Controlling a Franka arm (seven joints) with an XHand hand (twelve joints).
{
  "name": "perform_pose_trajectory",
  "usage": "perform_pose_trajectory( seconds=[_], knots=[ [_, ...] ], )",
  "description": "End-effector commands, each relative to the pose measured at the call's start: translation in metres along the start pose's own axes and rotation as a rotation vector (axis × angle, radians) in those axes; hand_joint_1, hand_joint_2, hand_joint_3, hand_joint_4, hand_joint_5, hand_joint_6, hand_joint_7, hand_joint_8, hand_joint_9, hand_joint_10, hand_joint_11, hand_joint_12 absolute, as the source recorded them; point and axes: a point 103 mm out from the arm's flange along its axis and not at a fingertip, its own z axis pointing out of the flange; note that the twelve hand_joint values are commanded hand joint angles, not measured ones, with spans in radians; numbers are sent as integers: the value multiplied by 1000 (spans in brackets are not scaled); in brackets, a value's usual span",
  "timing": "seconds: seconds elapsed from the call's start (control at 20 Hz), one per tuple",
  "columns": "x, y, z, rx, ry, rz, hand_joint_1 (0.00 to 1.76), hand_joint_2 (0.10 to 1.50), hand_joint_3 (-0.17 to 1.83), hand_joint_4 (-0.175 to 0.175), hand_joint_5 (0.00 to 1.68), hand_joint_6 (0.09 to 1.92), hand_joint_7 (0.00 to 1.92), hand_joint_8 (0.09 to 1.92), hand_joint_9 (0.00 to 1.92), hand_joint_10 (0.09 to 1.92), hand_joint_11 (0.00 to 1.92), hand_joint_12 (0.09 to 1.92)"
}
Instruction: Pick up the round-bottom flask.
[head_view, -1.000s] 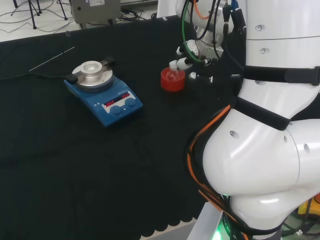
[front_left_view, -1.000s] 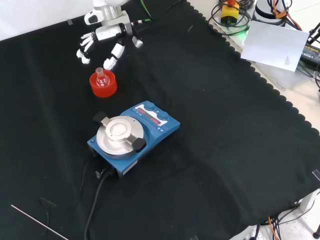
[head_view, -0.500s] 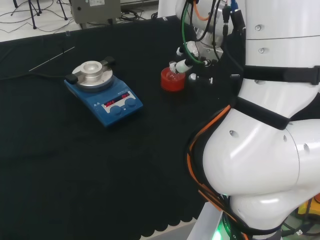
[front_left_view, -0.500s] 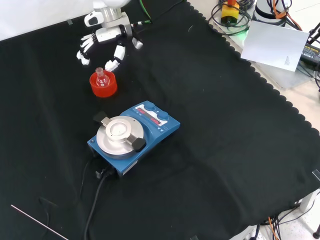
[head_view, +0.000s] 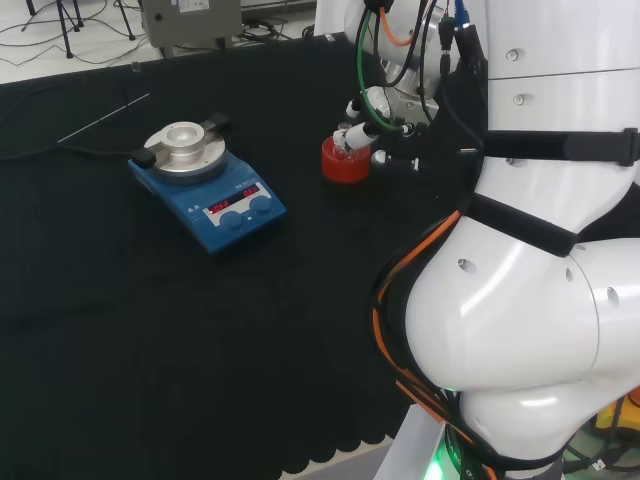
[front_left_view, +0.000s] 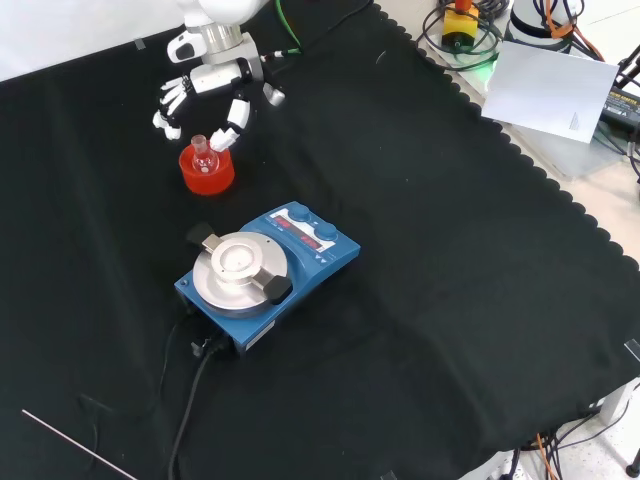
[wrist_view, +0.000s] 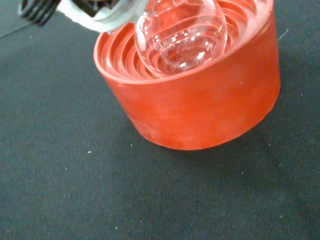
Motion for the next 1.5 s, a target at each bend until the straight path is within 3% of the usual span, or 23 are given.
perform_pose_trajectory(
  seconds=[0.05, 0.9, 1.1, 1.2, 1.25, 1.35, 1.5],
  knots=[
    [1, 2, 1, 6, 1, 2, 859, 637, 585, -43, 558, 617, 243, 588, 343, 671, 0, 1278],
    [2, 8, 6, 4, -11, 5, 869, 668, 594, -39, 738, 798, 257, 590, 359, 672, 0, 1284],
    [2, 10, 4, -15, -14, 10, 883, 700, 605, -37, 845, 850, 266, 593, 374, 675, 0, 1291],
    [3, 10, 2, -31, -15, 12, 967, 874, 408, 101, 934, 981, 281, 605, 387, 678, 0, 1309],
    [4, 9, 1, -40, -16, 14, 987, 937, 329, 138, 946, 1024, 292, 609, 395, 678, 0, 1323],
    [4, 9, 0, -58, -20, 19, 1004, 998, 254, 155, 950, 1070, 313, 613, 412, 675, 1, 1347],
    [6, 8, -5, -78, -17, 17, 1019, 978, 318, 137, 951, 1106, 369, 599, 463, 646, 28, 1350]
  ],
)
